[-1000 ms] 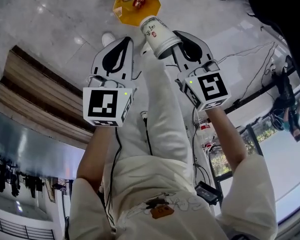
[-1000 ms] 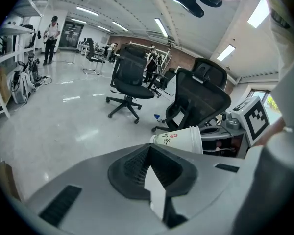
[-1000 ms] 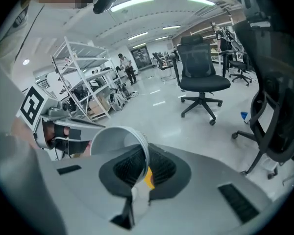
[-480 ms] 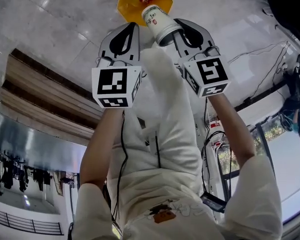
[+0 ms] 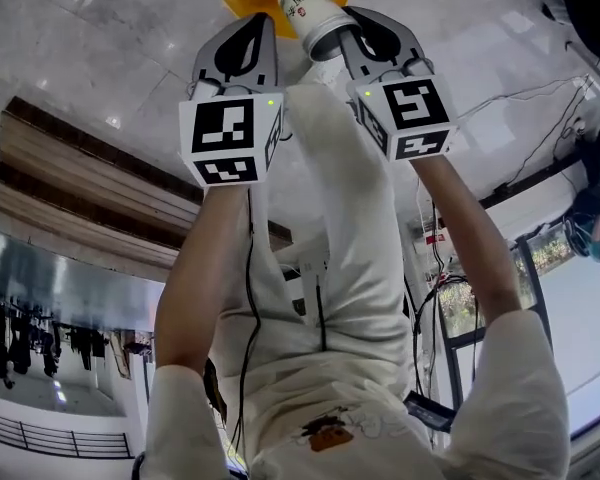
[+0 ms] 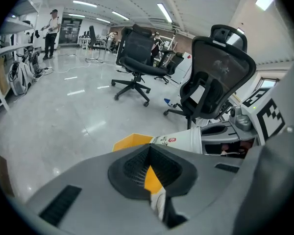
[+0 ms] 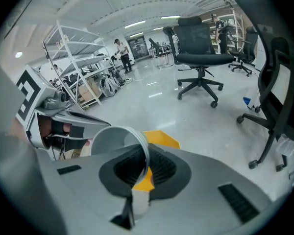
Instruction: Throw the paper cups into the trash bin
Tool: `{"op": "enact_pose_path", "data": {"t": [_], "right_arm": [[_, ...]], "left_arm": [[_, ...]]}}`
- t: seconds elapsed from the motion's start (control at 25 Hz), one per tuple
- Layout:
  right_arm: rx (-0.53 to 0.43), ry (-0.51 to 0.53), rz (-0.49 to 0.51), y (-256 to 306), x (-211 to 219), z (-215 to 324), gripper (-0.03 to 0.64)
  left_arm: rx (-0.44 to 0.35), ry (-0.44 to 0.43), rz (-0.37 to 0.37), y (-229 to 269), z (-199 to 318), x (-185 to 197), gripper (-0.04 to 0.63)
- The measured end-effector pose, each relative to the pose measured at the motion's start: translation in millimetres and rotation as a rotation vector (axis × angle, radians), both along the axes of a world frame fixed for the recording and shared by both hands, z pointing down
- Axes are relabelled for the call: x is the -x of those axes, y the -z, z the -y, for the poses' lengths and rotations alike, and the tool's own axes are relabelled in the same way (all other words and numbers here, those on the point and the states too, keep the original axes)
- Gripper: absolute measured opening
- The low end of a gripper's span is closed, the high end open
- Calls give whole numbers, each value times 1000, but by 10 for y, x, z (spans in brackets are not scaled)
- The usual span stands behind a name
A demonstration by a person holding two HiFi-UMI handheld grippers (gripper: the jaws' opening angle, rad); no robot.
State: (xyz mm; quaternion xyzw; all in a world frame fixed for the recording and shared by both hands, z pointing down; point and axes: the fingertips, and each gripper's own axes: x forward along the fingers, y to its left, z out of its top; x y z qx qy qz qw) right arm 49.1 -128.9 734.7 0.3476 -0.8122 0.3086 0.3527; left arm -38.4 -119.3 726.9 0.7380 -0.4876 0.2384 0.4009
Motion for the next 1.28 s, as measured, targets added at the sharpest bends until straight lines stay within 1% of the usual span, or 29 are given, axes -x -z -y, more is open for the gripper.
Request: {"op": "enact_pose_path", "data": {"t": [0.2,0.32,0.56,0.76,0.92,1.08,1.24,1.28], "right_arm": [[6,-17,-9,-343,-86,-81,21],[17,-28,-21,-604,-138,-82,21],[43,-45,-26,-1007,-149,-77,21],[47,-51,-38,-1203,-151,-24,21],[61,-83,-63,-1371,-182,22,21],[79,-98,-95,-1469,-194,34,21],[128,-135,-106,-1563,-195,13,23],[142,-141,-102,-1581,-186,-1,40]], "left_arm": [[11,-8,17,-335,-118,-101,5],[22,-18,31,-600,-102,-147,5],[59,-12,83,-1088,-42,-134,5],[80,-22,106,-1318,-10,-166,5],[110,-30,127,-1504,-33,-205,5],[149,-20,129,-1646,-64,-216,6],[166,-1,150,-1720,-65,-167,6],[170,2,159,-1729,-72,-150,6]]}}
